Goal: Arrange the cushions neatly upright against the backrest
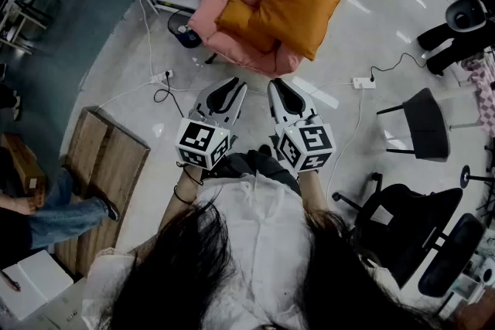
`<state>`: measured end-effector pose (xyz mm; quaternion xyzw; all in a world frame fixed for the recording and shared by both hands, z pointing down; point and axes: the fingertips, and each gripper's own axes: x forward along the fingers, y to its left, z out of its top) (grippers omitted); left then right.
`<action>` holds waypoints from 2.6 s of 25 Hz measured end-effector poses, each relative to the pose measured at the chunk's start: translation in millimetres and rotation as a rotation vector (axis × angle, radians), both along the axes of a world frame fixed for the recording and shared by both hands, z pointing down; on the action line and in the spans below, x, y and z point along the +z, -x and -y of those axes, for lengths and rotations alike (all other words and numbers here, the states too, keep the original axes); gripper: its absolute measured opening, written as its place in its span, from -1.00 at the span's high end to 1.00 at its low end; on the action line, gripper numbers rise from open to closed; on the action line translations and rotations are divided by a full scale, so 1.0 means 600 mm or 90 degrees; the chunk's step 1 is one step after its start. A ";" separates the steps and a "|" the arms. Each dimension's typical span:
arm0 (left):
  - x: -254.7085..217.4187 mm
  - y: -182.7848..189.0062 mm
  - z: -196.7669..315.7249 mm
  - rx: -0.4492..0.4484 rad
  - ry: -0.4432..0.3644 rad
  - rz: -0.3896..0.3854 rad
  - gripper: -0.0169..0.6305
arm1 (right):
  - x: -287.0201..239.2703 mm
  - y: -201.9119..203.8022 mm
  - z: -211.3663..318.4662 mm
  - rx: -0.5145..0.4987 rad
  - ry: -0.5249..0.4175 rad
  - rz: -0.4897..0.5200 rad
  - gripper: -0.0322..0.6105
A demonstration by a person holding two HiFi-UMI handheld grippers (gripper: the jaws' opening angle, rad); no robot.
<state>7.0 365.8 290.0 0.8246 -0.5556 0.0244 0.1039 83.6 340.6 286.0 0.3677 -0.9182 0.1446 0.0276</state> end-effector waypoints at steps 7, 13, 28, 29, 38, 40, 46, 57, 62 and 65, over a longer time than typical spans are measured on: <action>0.003 -0.012 0.014 -0.007 0.004 0.000 0.69 | 0.000 -0.018 0.018 0.001 0.009 0.029 0.72; 0.009 -0.024 0.032 -0.026 0.009 -0.014 0.70 | 0.009 -0.048 0.042 -0.001 0.019 0.031 0.72; 0.021 -0.064 0.090 -0.069 0.007 -0.013 0.74 | 0.038 -0.090 0.112 -0.047 0.035 0.035 0.72; 0.023 -0.063 0.091 -0.074 0.010 -0.014 0.74 | 0.041 -0.089 0.115 -0.050 0.039 0.036 0.72; 0.037 -0.016 0.118 -0.107 0.030 0.000 0.74 | 0.056 -0.059 0.157 -0.063 0.058 0.043 0.72; 0.041 -0.010 0.137 -0.101 0.032 -0.004 0.74 | 0.059 -0.052 0.174 -0.060 0.060 0.040 0.72; 0.048 0.017 0.217 -0.065 0.032 0.011 0.74 | 0.071 -0.013 0.246 -0.044 0.063 0.027 0.72; 0.044 0.141 0.384 -0.009 0.038 0.006 0.74 | 0.072 0.109 0.396 -0.005 0.076 0.010 0.72; 0.058 0.188 0.445 0.031 0.043 0.016 0.74 | 0.082 0.152 0.448 0.025 0.084 0.006 0.72; 0.062 0.208 0.475 0.055 0.043 0.021 0.74 | 0.088 0.167 0.475 0.050 0.088 0.005 0.72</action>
